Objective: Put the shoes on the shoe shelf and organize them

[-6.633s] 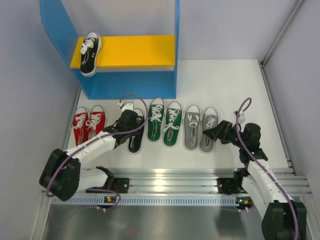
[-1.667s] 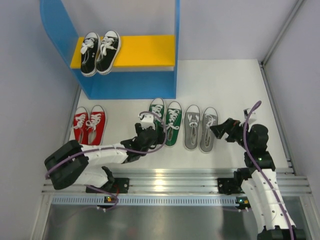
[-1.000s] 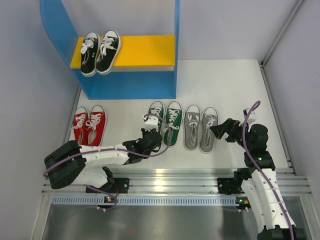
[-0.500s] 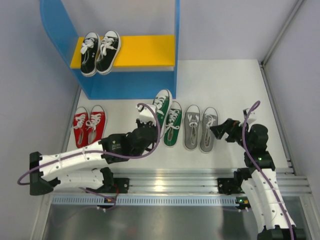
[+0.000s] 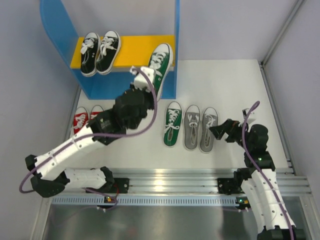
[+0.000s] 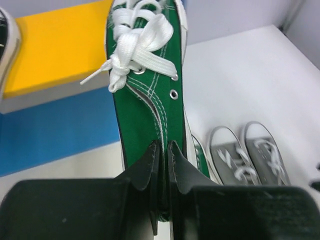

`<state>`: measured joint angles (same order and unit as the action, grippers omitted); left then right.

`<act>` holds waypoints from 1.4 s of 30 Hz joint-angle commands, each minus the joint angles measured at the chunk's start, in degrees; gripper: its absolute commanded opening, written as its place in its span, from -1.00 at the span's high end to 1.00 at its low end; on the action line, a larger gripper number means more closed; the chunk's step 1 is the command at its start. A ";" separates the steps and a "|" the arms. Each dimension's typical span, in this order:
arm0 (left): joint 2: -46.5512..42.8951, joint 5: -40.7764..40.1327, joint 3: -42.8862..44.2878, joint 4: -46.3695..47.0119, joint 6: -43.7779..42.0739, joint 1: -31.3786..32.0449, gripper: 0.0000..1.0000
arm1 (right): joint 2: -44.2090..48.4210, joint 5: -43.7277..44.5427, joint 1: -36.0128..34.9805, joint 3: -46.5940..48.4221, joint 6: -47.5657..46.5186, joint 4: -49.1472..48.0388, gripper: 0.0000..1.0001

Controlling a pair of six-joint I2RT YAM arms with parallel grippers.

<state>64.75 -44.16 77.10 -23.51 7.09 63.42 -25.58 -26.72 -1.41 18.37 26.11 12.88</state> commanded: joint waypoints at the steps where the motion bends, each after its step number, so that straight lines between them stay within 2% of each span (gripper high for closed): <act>1: 2.73 16.10 6.74 5.23 -2.53 -16.70 1.00 | 0.27 -1.40 -0.52 0.26 -0.45 -2.69 -0.99; 5: 10.21 21.56 13.94 4.35 -3.05 -29.10 1.00 | 1.67 -1.76 -0.52 -0.09 -0.36 -2.16 -0.99; 9: 16.71 26.31 19.83 4.61 -2.26 -34.66 1.00 | 2.55 -1.84 -0.52 -0.18 -0.27 -1.28 -0.99; 13: 23.38 26.67 25.54 4.61 -3.05 -36.08 1.00 | 3.17 -1.84 -0.52 -0.44 -0.27 -1.02 -0.99; 19: 29.19 28.25 28.10 5.22 -2.96 -38.37 1.00 | 3.52 -1.93 -0.52 -0.62 -0.18 -1.02 -0.99; 30: 31.66 26.85 29.42 7.60 -4.10 -39.34 1.00 | 2.47 -2.02 -0.61 -0.88 0.17 -1.90 -0.99; 37: 32.19 25.44 27.40 7.60 -3.14 -39.34 1.00 | 2.47 -2.02 -0.52 -0.97 0.00 -1.81 -0.99; 38: 32.28 25.44 27.23 7.60 -2.96 -39.34 0.94 | 2.38 -2.11 -0.61 -0.97 0.00 -1.81 -0.99; 41: 31.40 25.53 25.82 7.77 -1.56 -39.25 0.15 | 2.29 -2.28 -0.61 -1.06 0.08 -1.90 -0.99; 42: 30.53 25.70 25.38 7.77 -1.21 -39.25 -0.26 | 2.21 -2.28 -0.61 -1.06 0.08 -2.07 -0.99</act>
<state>97.38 -16.97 102.96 -22.11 4.49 24.77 -23.03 -28.36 -1.41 17.30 26.13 13.15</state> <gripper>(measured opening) 0.531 0.993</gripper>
